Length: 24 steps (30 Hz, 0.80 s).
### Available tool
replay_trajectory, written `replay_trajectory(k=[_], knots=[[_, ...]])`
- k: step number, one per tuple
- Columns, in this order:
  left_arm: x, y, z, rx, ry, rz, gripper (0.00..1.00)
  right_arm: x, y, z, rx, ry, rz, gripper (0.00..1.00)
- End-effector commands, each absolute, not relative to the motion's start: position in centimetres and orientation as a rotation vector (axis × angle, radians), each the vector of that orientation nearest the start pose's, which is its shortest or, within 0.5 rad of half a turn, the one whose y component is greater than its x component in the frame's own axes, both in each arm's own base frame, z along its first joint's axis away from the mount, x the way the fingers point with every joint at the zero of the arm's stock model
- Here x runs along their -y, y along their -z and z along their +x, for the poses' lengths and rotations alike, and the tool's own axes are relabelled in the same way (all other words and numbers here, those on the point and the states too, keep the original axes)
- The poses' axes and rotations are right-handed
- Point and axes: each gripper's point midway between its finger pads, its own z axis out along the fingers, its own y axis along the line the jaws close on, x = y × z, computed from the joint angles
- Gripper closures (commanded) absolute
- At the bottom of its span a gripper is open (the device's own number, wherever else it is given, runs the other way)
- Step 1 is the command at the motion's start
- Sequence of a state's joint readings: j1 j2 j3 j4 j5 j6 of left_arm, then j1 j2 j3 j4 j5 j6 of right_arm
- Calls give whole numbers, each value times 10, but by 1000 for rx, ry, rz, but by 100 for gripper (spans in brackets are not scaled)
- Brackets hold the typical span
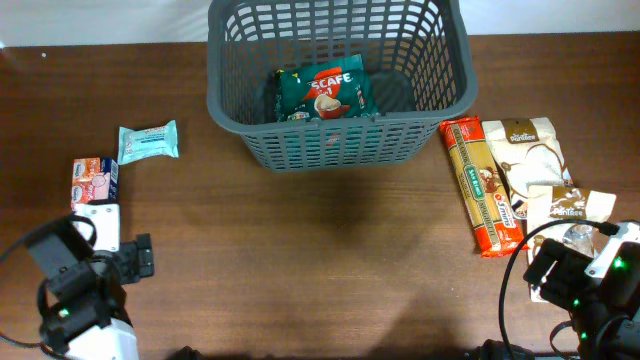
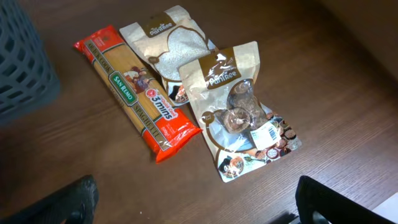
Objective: Pack container
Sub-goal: 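Move the left gripper to the blue Kleenex tissue bundle and grasp it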
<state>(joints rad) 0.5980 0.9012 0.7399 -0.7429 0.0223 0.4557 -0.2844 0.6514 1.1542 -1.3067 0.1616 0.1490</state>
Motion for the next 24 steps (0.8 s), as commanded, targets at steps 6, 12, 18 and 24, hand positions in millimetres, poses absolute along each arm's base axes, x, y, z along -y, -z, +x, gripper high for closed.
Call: replay_trajectory(k=[6,12,18,24], knots=[[-148,-128,241,-2544,-240,-220,0,70,-275,150,-2289,251,562,1],[-164,-106,254,-2643,-225,-164,0,70,-272,148,-2306,251,565,1],[-192,-99,251,-2687,-262,-180,1,71,-271,146,-2313,269,563,1],[-221,-98,246,-2696,-280,-223,0,75,-272,144,-2310,300,574,1]])
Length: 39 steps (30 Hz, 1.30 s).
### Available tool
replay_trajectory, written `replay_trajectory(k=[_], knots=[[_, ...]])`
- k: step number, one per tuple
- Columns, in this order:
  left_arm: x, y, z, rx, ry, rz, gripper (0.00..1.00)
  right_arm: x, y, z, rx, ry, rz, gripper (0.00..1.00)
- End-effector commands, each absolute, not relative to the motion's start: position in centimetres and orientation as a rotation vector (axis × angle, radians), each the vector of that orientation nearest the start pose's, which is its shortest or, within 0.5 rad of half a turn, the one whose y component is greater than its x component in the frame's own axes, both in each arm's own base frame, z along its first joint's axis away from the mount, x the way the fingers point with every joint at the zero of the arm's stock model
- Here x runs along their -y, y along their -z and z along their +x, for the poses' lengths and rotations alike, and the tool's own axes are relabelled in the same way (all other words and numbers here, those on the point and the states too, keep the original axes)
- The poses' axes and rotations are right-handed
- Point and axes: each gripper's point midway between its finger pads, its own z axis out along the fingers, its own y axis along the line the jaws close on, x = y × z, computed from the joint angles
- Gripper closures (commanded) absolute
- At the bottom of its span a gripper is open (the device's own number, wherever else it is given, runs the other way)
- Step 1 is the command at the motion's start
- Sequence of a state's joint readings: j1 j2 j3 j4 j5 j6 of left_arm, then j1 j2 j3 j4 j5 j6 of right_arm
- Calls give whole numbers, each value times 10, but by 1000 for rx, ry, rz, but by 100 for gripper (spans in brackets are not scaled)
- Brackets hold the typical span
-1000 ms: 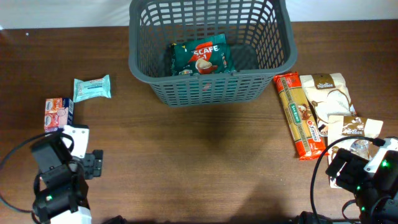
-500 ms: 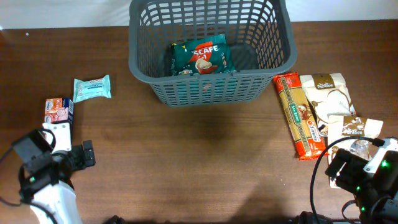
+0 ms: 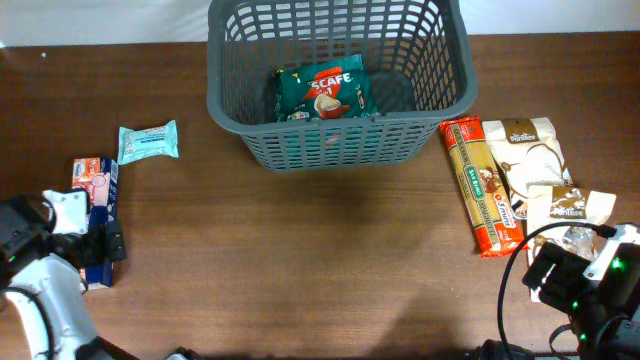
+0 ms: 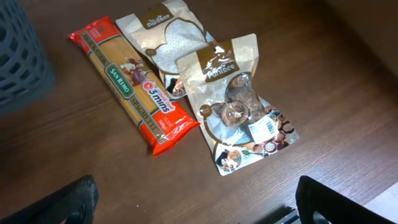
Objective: Pack container
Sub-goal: 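Move the left gripper to the blue Kleenex tissue bundle and grasp it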
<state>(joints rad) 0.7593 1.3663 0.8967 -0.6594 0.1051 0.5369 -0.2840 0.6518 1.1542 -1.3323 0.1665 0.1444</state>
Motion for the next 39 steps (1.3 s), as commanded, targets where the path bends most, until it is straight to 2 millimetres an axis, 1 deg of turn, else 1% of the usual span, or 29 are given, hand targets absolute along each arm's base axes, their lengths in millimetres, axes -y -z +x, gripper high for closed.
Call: replay_trajectory(k=[1,7,14,22,25,26,28,30,31,32,34,36,37,39], knots=[[-223,-97,246,-2702,-281,-218,0,75,-272,144,-2310,300,574,1],[-236,-78,250,-2733,-259,-229,0,75,-270,142,-2320,300,576,1],[-241,-54,255,-2768,-230,-209,0,74,-268,140,-2332,300,577,1],[-246,-37,260,-2780,-216,-212,0,74,-268,140,-2333,300,578,1],[-246,-30,262,-2785,-199,-211,3,74,-268,140,-2332,300,577,1],[-247,-28,263,-2780,-194,-210,6,74,-268,140,-2332,300,577,1],[-248,-27,266,-2771,-196,-207,26,74,-268,140,-2332,300,577,1],[-250,-27,268,-2764,-202,-206,51,74,-268,140,-2332,300,577,1],[-251,-28,269,-2758,-208,-206,67,74,-268,140,-2332,300,577,1],[-252,-28,269,-2754,-212,-206,75,74,-268,140,-2332,300,577,1],[-254,-31,272,-2736,-215,-248,75,74,-268,140,-2332,300,577,1],[-256,-38,280,-2705,-204,-284,82,74,-268,140,-2332,300,577,1],[-256,-47,288,-2669,-190,-290,84,74,-268,140,-2332,300,577,1],[-255,-72,308,-2592,-174,-267,89,74,-268,140,-2332,300,577,1]])
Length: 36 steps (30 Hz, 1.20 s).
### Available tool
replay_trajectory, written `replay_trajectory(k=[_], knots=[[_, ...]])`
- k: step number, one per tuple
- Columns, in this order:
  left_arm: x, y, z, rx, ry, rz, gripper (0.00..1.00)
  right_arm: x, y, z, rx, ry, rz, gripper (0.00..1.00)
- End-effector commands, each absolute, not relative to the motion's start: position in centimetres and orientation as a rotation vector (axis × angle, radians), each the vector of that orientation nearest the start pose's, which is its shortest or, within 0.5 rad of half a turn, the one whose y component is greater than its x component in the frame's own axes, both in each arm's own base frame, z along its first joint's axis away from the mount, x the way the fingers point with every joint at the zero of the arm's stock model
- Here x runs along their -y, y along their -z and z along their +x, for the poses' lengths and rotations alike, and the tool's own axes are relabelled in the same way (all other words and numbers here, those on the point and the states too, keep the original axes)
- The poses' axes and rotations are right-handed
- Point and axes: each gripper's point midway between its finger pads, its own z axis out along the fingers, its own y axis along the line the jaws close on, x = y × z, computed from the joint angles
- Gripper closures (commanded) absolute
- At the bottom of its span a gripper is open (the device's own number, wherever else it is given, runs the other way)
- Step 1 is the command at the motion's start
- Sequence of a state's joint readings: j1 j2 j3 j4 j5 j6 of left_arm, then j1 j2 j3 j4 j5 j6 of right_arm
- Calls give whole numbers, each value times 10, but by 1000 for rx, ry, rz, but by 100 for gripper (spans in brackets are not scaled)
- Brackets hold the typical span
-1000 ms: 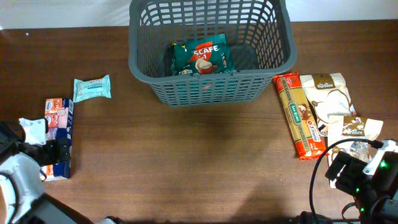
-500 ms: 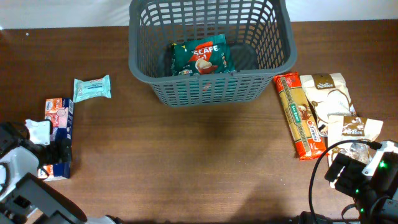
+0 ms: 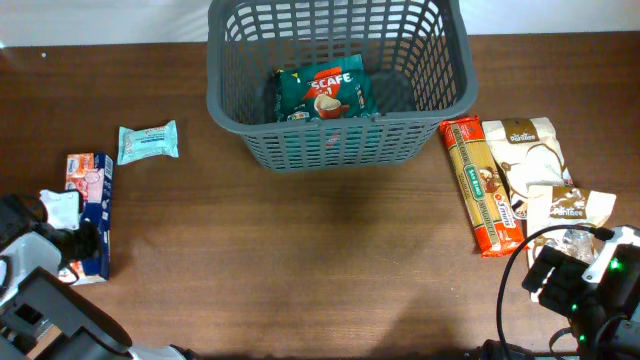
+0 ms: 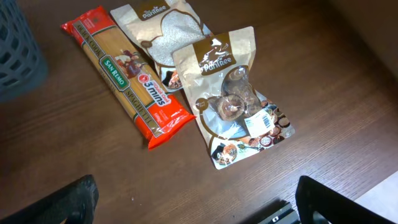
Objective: Pack container
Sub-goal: 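Move the left gripper to the blue Kleenex tissue bundle and grasp it, then carry the tissue bundle with the left gripper and drop it in the basket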
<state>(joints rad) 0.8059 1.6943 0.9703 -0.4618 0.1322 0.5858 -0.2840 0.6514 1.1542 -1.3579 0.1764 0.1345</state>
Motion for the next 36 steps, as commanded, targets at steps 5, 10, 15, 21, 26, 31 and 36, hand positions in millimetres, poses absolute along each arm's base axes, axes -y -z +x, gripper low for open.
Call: replay_trajectory(k=[5,10,15,21,26,31,36], knots=[[-260,-227,382,-2251,-340,-140,98,74,-269,142,-2324,298,576,1],[-195,-398,435,-1871,-258,52,98,73,-269,142,-2325,290,573,1],[-45,-501,458,-1562,-10,395,99,70,-269,143,-2328,263,564,1],[105,-496,450,-1440,297,739,99,70,-269,144,-2328,264,563,1],[175,-421,458,-1539,450,961,99,70,-269,143,-2328,264,563,1],[188,-341,471,-1714,515,1062,99,69,-267,142,-2337,263,564,1],[181,-290,478,-1879,514,1078,81,69,-265,140,-2348,263,565,1]])
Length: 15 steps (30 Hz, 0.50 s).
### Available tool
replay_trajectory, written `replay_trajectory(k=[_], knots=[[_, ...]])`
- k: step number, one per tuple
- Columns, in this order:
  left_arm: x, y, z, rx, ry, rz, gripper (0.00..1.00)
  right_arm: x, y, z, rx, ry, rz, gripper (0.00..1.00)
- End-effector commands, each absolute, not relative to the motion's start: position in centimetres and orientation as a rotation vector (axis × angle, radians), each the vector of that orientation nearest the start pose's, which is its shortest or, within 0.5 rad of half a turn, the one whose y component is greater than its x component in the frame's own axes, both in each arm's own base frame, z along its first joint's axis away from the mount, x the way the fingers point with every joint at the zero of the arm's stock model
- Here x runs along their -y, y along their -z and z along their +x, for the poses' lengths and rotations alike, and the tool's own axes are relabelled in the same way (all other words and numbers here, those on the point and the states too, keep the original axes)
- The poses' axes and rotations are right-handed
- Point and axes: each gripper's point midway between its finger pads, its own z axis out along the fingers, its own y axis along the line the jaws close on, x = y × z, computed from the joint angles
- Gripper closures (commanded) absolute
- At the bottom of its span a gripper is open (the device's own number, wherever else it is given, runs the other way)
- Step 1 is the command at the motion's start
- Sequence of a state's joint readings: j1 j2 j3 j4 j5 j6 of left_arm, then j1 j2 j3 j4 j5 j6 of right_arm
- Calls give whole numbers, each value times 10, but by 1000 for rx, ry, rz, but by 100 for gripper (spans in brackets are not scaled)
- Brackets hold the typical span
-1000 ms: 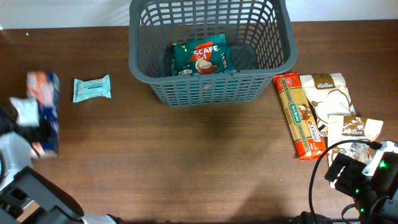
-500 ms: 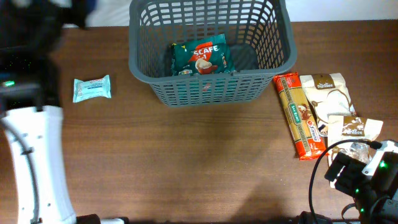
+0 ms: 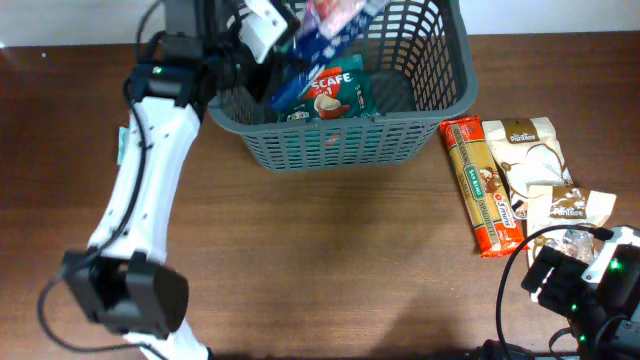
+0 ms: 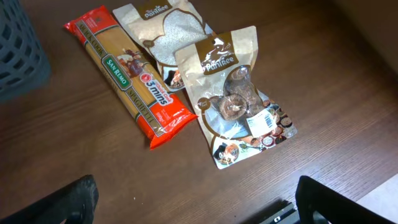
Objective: Pack container
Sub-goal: 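Carry the tissue bundle with the left gripper and drop it in the basket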
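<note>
The grey basket (image 3: pixel 450 60) stands at the back middle with a green coffee packet (image 3: pixel 325 92) inside. My left gripper (image 3: pixel 298 28) reaches over the basket's left rim, shut on a blue-and-red carton (image 3: pixel 338 17) held above the basket's inside; the carton is blurred. A red spaghetti pack (image 3: pixel 482 187) and two brown-and-white pouches (image 3: pixel 525 150) (image 3: pixel 570 208) lie to the right of the basket. My right gripper (image 4: pixel 199 208) hovers open above bare table near the front right, short of the pouch with the dark contents (image 4: pixel 233 109).
A teal packet (image 3: pixel 121 143) lies at the left, mostly hidden under my left arm. The left arm stretches from the front left up to the basket. The table's right edge runs close to the pouches.
The left gripper was at the carton by the table's left edge; now it holds the carton over the basket. The right gripper has hardly moved.
The left gripper stood just in front of the carton lying at the table's left. Then it was at the carton's near end, and later the carton lay slightly turned with the gripper on it. Now the carton hangs over the basket. The right arm stayed put.
</note>
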<state>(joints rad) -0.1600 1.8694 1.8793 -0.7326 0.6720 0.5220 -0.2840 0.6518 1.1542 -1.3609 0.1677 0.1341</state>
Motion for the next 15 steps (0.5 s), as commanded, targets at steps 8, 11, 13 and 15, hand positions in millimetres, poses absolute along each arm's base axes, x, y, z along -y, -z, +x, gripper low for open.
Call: replay_trajectory(k=[8,11,13,15], knots=[[182,-309,487,-1818,479,1059,0,67,-260,134,-2385,263,570,1],[181,-339,490,-1773,465,1024,0,67,-260,134,-2384,263,569,1],[160,-390,497,-1756,396,868,0,67,-260,134,-2384,264,570,1],[103,-436,508,-1793,262,571,0,67,-260,134,-2382,264,569,1]])
